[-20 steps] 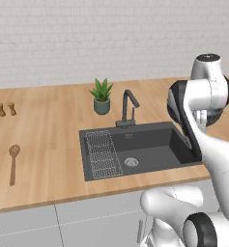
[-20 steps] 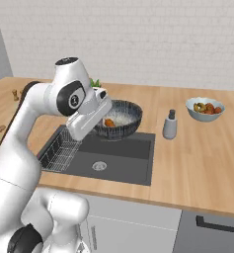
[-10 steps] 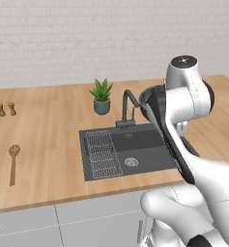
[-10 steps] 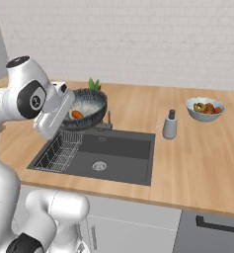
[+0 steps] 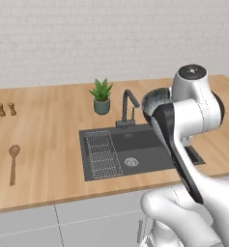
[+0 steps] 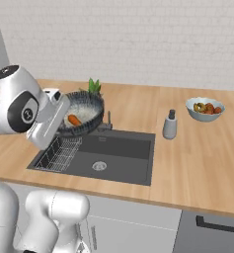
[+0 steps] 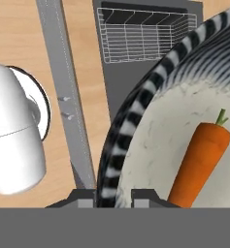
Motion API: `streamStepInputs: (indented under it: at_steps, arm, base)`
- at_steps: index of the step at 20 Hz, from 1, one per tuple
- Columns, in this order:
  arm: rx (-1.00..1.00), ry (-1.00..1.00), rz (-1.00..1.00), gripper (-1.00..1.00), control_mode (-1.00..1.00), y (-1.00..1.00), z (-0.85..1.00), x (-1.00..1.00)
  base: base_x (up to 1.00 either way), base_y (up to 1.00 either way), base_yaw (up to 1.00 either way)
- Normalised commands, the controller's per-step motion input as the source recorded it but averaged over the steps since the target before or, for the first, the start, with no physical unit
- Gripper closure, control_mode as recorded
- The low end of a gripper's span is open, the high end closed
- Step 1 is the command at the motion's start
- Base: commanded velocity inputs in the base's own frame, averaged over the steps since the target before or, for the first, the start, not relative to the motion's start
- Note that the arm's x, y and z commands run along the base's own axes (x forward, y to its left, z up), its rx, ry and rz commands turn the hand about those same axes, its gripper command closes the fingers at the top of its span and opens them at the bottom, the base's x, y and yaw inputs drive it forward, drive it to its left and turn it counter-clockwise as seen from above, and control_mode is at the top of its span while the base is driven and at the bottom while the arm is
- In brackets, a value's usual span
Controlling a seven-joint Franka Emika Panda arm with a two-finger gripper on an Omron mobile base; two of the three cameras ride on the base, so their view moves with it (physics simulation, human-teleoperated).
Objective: Pick the carrot from the sink and place it in the bowl. Then pick the bowl and place it in the microwave. Then close the microwave door and press the start button.
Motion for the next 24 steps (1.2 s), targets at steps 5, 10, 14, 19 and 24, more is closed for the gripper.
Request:
streamStepInputs:
  at_steps: [5, 10, 14, 19, 24]
  arm:
    - [0.0, -0.02, 0.0, 1.0, 1.0, 0.0, 0.0, -0.28]
    - [0.0, 0.0, 0.0, 1.0, 1.0, 0.0, 0.0, 0.0]
    - [0.0, 0.0, 0.0, 1.0, 1.0, 0.0, 0.0, 0.0]
    - [0.0, 0.0, 0.0, 1.0, 1.0, 0.0, 0.0, 0.0]
    - [0.0, 0.0, 0.0, 1.0, 1.0, 0.0, 0.0, 0.0]
  base:
    - [-0.55, -0.06, -0.01]
    - [-0.52, -0.3, -0.4]
    - [-0.02, -0.4, -0.75]
    - [0.0, -0.35, -0.83]
    - [0.0, -0.33, -0.84]
